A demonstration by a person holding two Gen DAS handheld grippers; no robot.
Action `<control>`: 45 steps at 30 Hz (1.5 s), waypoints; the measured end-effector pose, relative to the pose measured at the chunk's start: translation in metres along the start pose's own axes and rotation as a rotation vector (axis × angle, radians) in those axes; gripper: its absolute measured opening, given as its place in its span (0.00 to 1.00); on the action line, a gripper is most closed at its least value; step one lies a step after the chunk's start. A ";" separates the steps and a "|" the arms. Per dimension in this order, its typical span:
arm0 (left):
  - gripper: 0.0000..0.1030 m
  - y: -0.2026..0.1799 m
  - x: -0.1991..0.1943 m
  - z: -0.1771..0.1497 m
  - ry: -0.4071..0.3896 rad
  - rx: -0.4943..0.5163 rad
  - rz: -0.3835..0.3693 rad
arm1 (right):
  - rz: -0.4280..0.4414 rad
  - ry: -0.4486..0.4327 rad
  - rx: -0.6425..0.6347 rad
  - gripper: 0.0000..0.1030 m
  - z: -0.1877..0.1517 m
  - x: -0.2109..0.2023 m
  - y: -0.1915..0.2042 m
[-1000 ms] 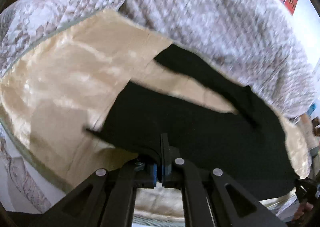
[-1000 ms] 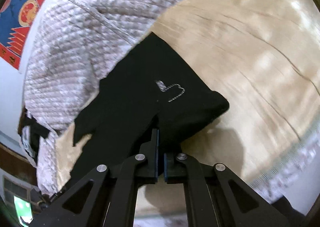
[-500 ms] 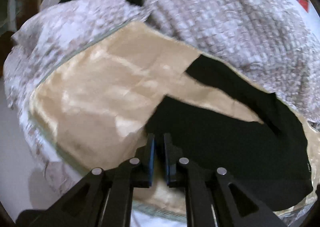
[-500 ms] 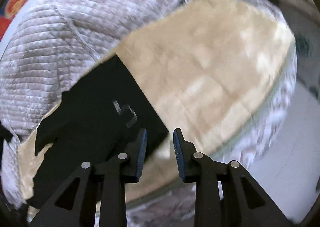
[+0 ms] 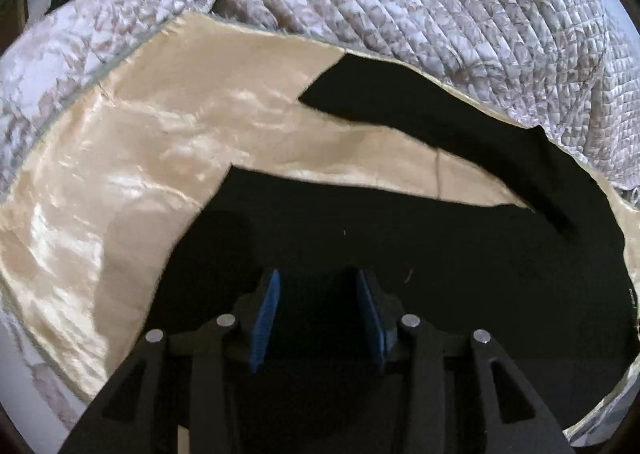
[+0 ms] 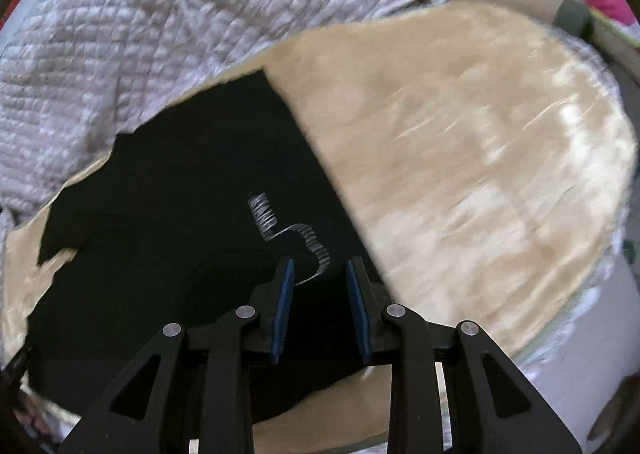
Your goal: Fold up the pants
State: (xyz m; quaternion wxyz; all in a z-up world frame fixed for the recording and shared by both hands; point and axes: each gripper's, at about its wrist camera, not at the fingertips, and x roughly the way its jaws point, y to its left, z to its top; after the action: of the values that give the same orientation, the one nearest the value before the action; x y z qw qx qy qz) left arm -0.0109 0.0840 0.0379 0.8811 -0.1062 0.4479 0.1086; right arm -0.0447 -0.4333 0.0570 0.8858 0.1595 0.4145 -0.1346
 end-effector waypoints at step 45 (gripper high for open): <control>0.51 -0.122 -0.008 -0.023 -0.026 0.325 -0.166 | 0.222 0.031 -0.403 0.45 -0.012 0.024 0.127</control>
State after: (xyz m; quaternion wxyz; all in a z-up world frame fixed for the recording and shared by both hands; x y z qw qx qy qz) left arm 0.0017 -0.0403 0.0418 0.8983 0.0023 0.4378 -0.0369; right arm 0.0089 -0.3150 0.0527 0.9027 0.0263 0.4264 0.0517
